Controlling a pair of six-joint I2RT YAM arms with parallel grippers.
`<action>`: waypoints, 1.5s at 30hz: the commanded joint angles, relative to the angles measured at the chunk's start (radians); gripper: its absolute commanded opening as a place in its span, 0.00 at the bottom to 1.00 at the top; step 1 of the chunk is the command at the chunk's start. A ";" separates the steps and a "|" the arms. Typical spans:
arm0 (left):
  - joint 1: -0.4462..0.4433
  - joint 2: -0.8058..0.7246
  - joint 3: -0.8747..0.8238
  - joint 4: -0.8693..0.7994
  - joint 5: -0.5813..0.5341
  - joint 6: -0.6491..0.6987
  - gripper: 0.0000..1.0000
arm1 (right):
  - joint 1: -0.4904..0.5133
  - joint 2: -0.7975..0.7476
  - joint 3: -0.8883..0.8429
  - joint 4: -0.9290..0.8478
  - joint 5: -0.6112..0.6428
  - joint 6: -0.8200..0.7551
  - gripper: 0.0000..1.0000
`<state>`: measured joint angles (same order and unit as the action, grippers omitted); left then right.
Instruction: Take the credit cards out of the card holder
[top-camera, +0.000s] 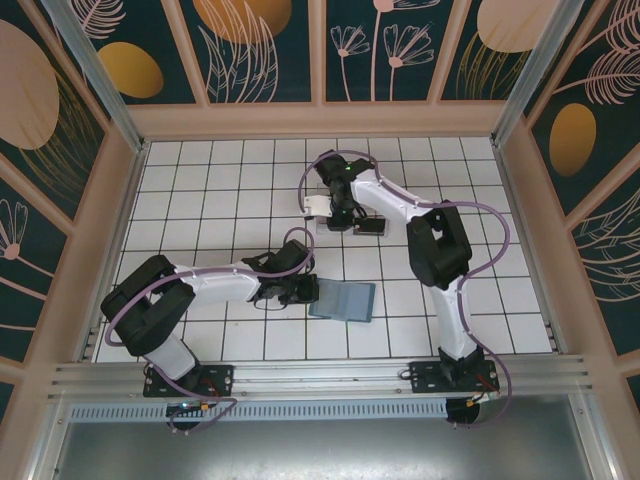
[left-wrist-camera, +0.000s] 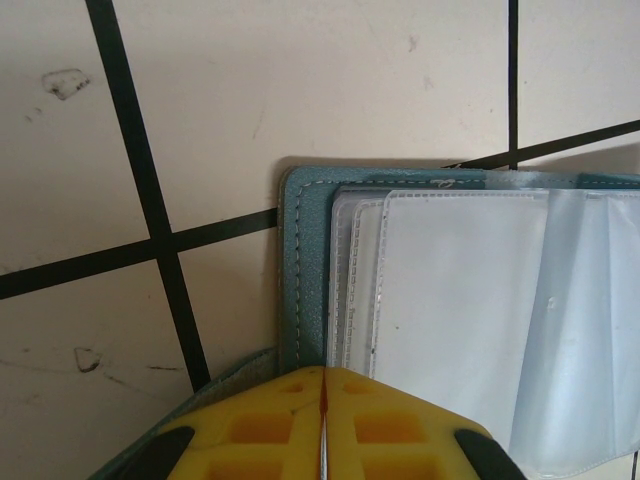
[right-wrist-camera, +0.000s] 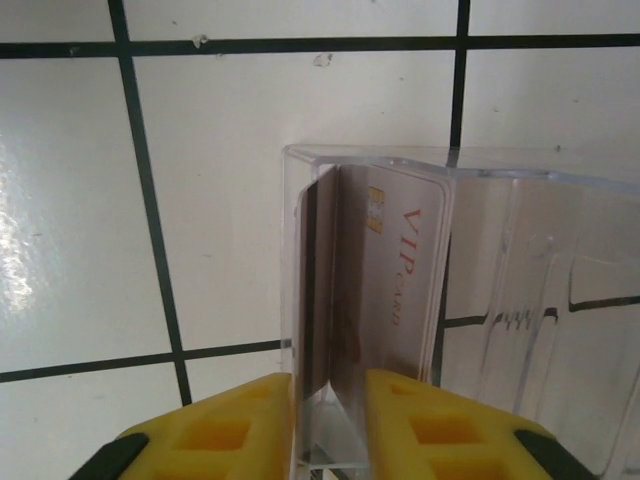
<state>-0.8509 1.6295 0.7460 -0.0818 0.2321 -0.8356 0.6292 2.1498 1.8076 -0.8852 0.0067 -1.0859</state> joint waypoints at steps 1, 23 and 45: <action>-0.008 0.020 -0.025 -0.107 0.009 -0.005 0.09 | 0.005 -0.033 0.001 0.049 0.087 0.019 0.27; -0.008 0.013 0.042 -0.161 -0.004 0.022 0.09 | 0.039 -0.406 -0.293 0.359 0.190 0.890 0.24; -0.004 -0.074 -0.083 0.025 0.037 -0.105 0.07 | 0.270 -0.524 -0.712 0.241 -0.057 1.737 0.39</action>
<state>-0.8543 1.5738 0.6983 -0.0998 0.2371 -0.9028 0.8677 1.6024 1.0985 -0.6044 -0.0517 0.5842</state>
